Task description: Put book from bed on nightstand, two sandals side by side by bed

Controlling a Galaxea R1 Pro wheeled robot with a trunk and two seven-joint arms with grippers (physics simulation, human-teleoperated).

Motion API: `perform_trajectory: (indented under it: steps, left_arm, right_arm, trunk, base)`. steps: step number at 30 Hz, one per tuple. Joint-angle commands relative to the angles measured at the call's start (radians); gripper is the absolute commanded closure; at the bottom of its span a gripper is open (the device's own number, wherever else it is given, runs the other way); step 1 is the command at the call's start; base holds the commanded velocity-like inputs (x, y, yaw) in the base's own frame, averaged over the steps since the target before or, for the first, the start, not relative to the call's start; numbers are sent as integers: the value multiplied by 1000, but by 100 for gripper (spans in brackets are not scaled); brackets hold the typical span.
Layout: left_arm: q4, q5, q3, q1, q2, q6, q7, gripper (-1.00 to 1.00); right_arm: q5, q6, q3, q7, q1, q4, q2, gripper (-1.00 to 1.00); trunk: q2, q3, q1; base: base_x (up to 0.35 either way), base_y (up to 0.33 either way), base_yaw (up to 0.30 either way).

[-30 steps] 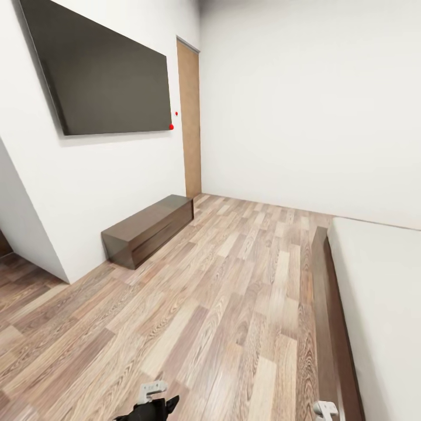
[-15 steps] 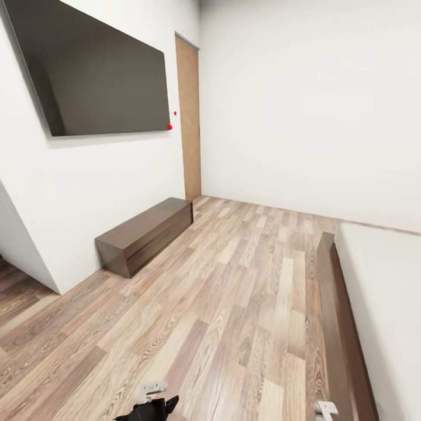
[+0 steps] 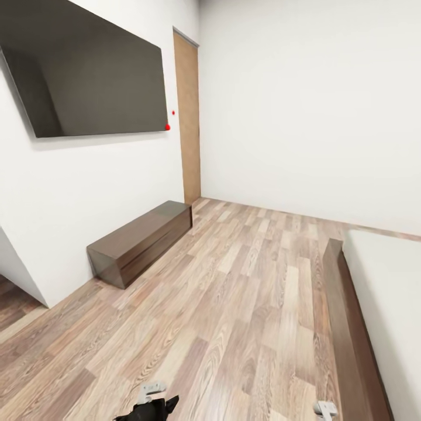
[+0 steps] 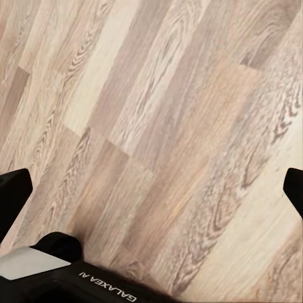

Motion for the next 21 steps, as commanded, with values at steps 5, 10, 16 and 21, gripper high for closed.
perform_trajectory:
  steps: [5,10,16,21]
  left_arm:
    - [2,8,-6,-1,0,-4,-2,-100]
    - [2,8,-6,-1,0,-4,-2,-100]
    - [2,8,-6,-1,0,-4,-2,-100]
    - [2,8,-6,-1,0,-4,-2,-100]
  right_arm:
    - [7,6,-9,6,-1,-1,0,-100]
    - [7,7,-9,6,-1,-1,0,-100]
    - [7,6,-9,6,-1,-1,0,-100]
    - [7,7,-9,6,-1,-1,0,-100]
  trunk:
    - [0,-1,1]
    - [0,-1,1]
    - [0,-1,1]
    - [0,-1,1]
  base:
    - [332,0,-83]
    - [332,0,-79]
    - [332,0,-48]
    - [332,0,-175]
